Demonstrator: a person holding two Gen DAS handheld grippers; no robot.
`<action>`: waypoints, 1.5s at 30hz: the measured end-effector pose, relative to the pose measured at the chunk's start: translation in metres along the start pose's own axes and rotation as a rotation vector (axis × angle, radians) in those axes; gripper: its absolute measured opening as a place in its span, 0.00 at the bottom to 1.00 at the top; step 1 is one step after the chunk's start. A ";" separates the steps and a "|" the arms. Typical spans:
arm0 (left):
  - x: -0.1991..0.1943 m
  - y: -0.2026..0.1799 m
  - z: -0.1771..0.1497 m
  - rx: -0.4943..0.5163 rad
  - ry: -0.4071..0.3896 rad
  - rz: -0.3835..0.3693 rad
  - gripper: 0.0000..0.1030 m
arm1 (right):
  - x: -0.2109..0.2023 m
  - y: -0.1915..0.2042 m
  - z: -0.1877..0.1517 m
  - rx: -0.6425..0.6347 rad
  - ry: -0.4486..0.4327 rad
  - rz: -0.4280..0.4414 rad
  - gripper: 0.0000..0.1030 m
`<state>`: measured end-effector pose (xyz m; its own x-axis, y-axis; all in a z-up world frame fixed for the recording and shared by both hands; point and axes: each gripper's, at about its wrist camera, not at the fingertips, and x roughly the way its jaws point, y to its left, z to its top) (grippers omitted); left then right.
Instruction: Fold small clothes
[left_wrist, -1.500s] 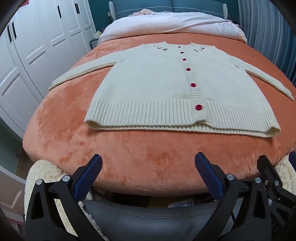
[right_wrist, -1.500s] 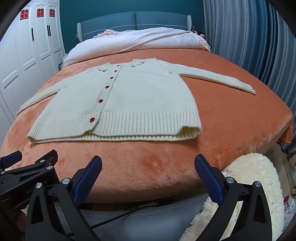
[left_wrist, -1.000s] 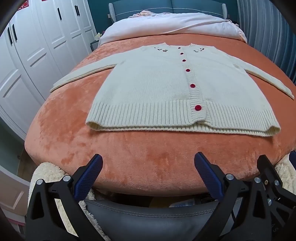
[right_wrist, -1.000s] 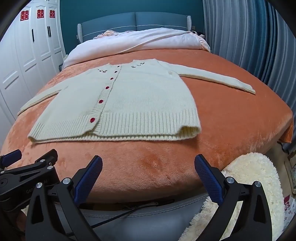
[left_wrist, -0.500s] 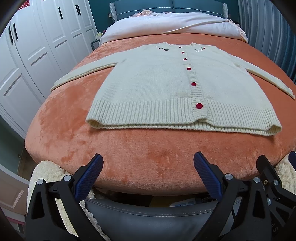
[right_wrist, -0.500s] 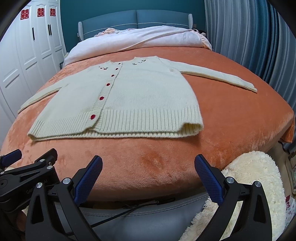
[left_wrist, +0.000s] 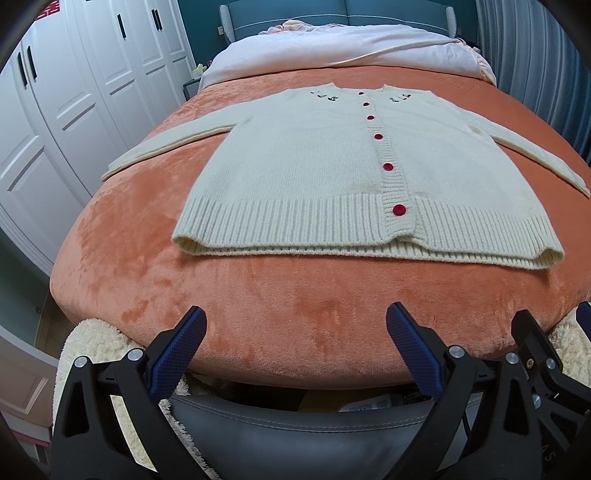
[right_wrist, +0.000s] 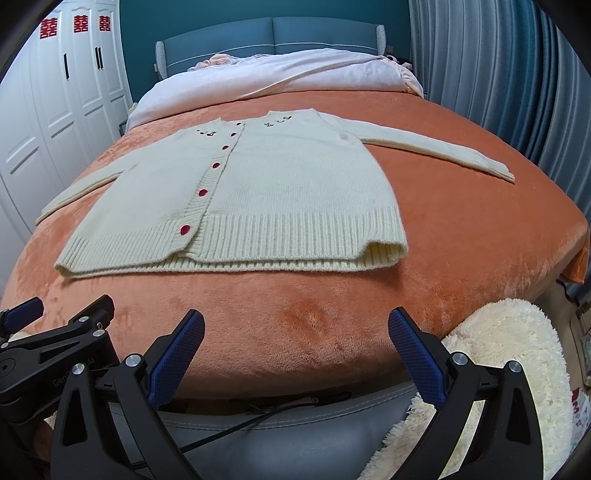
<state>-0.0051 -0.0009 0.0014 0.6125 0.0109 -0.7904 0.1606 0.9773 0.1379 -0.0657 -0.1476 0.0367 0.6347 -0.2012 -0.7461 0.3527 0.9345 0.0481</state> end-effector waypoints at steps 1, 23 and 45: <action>0.000 0.000 0.000 0.000 0.000 0.000 0.92 | 0.000 0.000 0.000 0.000 0.001 0.000 0.95; 0.000 0.000 -0.001 0.001 -0.001 0.002 0.92 | 0.001 -0.001 -0.001 0.001 0.006 -0.001 0.95; 0.000 -0.001 -0.001 0.002 0.000 0.004 0.91 | 0.002 -0.003 -0.002 0.003 0.011 -0.001 0.95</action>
<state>-0.0060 -0.0013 0.0008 0.6135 0.0146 -0.7896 0.1599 0.9768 0.1424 -0.0668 -0.1498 0.0338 0.6267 -0.1989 -0.7534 0.3554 0.9334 0.0492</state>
